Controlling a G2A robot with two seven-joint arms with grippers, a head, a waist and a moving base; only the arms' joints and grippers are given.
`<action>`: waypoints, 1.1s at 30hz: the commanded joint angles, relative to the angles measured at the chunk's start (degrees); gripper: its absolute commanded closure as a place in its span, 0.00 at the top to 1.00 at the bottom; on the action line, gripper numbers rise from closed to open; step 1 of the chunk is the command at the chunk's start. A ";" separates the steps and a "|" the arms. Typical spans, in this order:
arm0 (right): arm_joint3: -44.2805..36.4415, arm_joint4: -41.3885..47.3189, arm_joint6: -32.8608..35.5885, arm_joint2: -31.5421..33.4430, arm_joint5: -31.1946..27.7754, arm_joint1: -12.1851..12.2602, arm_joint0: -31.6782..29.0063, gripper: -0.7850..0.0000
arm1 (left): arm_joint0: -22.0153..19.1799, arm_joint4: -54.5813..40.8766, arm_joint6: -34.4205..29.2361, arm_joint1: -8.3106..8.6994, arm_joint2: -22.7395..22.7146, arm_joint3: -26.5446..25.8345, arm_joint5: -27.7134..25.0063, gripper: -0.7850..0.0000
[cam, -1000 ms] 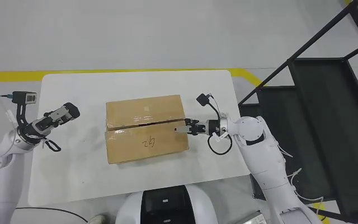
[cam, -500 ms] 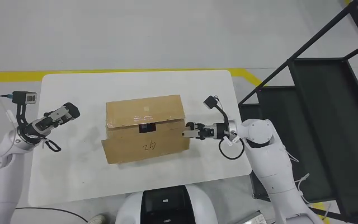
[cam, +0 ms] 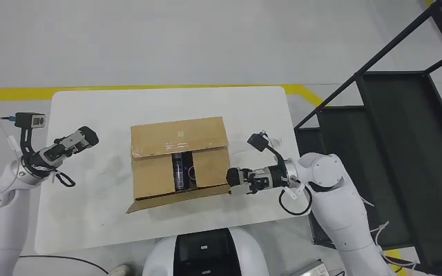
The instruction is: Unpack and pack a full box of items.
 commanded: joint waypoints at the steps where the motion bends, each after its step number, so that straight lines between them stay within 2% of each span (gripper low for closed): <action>1: -1.62 -0.68 0.06 -0.75 0.05 0.39 -1.10 1.00 | 0.00 0.00 0.00 0.00 0.00 0.00 0.00 1.00; 9: -5.34 -4.17 -0.03 -4.48 -0.04 2.05 -4.45 1.00 | 0.00 0.00 0.00 0.00 0.00 0.00 0.00 1.00; 18: 0.55 -7.51 -0.66 -8.90 -0.66 3.21 -2.72 1.00 | 0.00 0.00 0.00 0.00 0.00 0.00 0.00 1.00; 24: 3.51 -11.06 -4.92 -10.59 -1.65 3.42 -1.89 1.00 | 0.00 0.00 0.00 0.00 0.00 0.00 0.00 1.00; 33: 5.47 -21.07 -10.43 -15.60 0.91 3.42 -0.61 1.00 | 0.00 0.00 0.00 0.00 0.00 0.00 0.00 1.00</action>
